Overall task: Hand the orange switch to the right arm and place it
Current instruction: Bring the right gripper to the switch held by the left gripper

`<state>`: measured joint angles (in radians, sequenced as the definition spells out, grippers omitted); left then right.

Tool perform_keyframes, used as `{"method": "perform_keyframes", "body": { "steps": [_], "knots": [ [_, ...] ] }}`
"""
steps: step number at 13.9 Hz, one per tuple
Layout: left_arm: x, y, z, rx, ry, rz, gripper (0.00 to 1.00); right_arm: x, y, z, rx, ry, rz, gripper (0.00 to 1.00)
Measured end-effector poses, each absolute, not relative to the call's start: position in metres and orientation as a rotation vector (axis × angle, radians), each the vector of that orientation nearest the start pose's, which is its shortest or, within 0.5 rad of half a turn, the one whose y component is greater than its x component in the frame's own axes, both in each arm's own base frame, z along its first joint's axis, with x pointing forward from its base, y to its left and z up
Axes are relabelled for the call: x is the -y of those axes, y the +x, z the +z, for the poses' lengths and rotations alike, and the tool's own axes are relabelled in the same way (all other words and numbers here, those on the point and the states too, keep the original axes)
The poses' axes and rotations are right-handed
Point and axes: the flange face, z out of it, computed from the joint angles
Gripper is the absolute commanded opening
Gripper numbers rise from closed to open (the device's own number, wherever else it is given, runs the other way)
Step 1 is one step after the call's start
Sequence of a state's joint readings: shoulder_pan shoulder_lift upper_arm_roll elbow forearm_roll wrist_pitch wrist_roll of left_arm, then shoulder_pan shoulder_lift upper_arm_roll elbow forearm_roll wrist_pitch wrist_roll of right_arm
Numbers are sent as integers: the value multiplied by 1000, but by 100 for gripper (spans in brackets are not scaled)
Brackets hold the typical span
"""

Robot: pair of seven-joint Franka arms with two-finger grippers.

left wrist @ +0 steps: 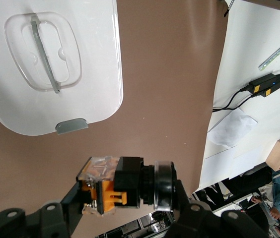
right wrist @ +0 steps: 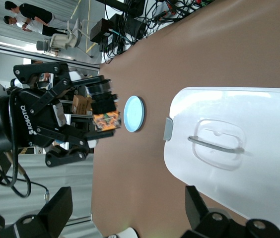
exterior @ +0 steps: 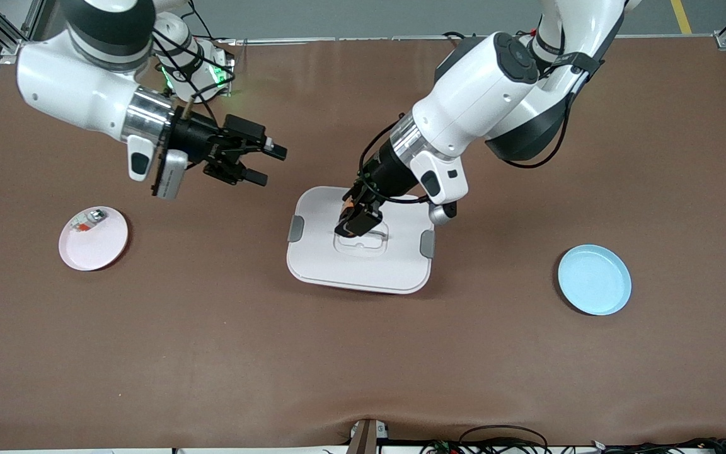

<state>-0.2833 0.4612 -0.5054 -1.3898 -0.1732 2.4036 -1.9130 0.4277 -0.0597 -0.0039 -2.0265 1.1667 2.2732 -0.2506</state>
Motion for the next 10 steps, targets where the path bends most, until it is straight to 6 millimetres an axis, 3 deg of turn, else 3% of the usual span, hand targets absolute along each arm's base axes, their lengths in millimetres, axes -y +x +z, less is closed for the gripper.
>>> {"method": "perform_keyframes", "body": {
  "steps": [4, 10],
  "knots": [
    [467, 563, 537, -1517, 1934, -273, 30, -287, 521, 510, -4, -2142, -255, 100],
    [470, 561, 541, -1511, 1912, -270, 30, -303, 557, 505, -16, -2138, -304, 100]
  ]
}}
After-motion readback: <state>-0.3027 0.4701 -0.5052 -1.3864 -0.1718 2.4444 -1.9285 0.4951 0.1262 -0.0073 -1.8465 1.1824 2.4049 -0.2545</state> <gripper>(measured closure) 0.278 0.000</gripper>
